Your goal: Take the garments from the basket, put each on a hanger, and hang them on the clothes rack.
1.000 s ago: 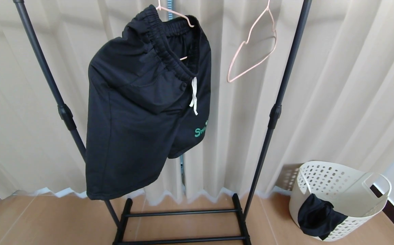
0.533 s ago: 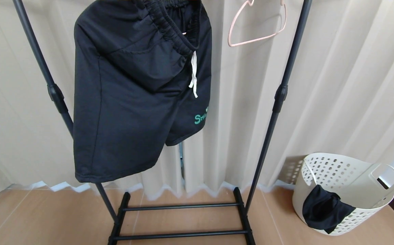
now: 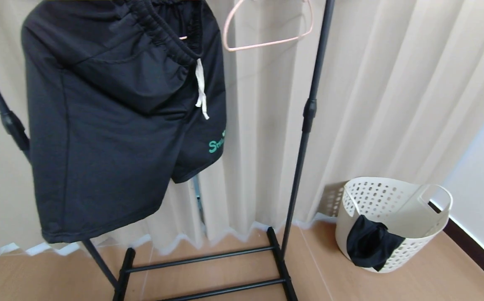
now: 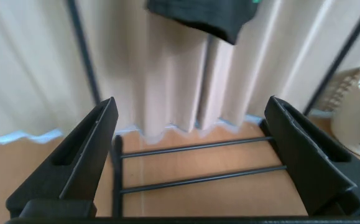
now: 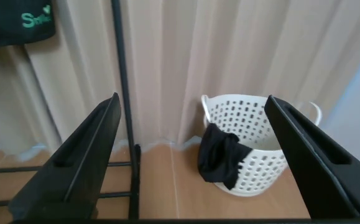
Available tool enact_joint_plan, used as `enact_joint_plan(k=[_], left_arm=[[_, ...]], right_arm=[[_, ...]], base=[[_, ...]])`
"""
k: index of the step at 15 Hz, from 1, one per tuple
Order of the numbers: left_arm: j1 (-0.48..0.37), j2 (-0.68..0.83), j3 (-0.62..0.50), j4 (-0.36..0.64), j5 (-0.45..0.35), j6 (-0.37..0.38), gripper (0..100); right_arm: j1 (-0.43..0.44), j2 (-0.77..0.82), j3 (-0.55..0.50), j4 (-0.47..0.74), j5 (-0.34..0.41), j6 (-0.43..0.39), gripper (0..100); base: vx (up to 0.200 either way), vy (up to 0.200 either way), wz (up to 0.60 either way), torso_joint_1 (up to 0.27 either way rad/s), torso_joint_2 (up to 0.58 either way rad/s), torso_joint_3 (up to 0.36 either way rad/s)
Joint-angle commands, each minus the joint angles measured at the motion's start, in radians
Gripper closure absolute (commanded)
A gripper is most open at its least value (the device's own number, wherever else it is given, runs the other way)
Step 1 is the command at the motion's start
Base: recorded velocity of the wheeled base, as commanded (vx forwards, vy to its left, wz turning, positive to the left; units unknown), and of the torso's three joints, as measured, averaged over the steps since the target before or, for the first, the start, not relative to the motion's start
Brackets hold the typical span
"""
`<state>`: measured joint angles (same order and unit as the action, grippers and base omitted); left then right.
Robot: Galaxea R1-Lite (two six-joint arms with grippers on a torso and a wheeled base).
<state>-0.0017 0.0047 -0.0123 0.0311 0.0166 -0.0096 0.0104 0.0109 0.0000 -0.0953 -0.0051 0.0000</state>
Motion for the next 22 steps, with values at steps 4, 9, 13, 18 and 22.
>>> enact_joint_plan(k=[4, 9, 13, 18, 22], left_arm=[[0.000, 0.001, 0.000, 0.000, 0.000, -0.001, 0], [0.000, 0.000, 0.000, 0.000, 0.000, 0.000, 0], [0.000, 0.001, 0.000, 0.000, 0.000, 0.000, 0], [0.000, 0.001, 0.000, 0.000, 0.000, 0.000, 0], [0.000, 0.001, 0.000, 0.000, 0.000, 0.000, 0]], right_arm=[[0.000, 0.001, 0.000, 0.000, 0.001, 0.000, 0], [0.000, 0.001, 0.000, 0.000, 0.001, 0.000, 0], [0.000, 0.001, 0.000, 0.000, 0.001, 0.002, 0], [0.000, 0.001, 0.000, 0.000, 0.001, 0.002, 0], [0.000, 0.001, 0.000, 0.000, 0.001, 0.002, 0]], base=[[0.000, -0.200, 0.00, 0.001, 0.00, 0.002], [0.000, -0.200, 0.00, 0.001, 0.00, 0.005], [0.000, -0.200, 0.00, 0.004, 0.00, 0.004], [0.080, -0.200, 0.00, 0.002, 0.00, 0.004], [0.100, -0.200, 0.00, 0.004, 0.00, 0.005]])
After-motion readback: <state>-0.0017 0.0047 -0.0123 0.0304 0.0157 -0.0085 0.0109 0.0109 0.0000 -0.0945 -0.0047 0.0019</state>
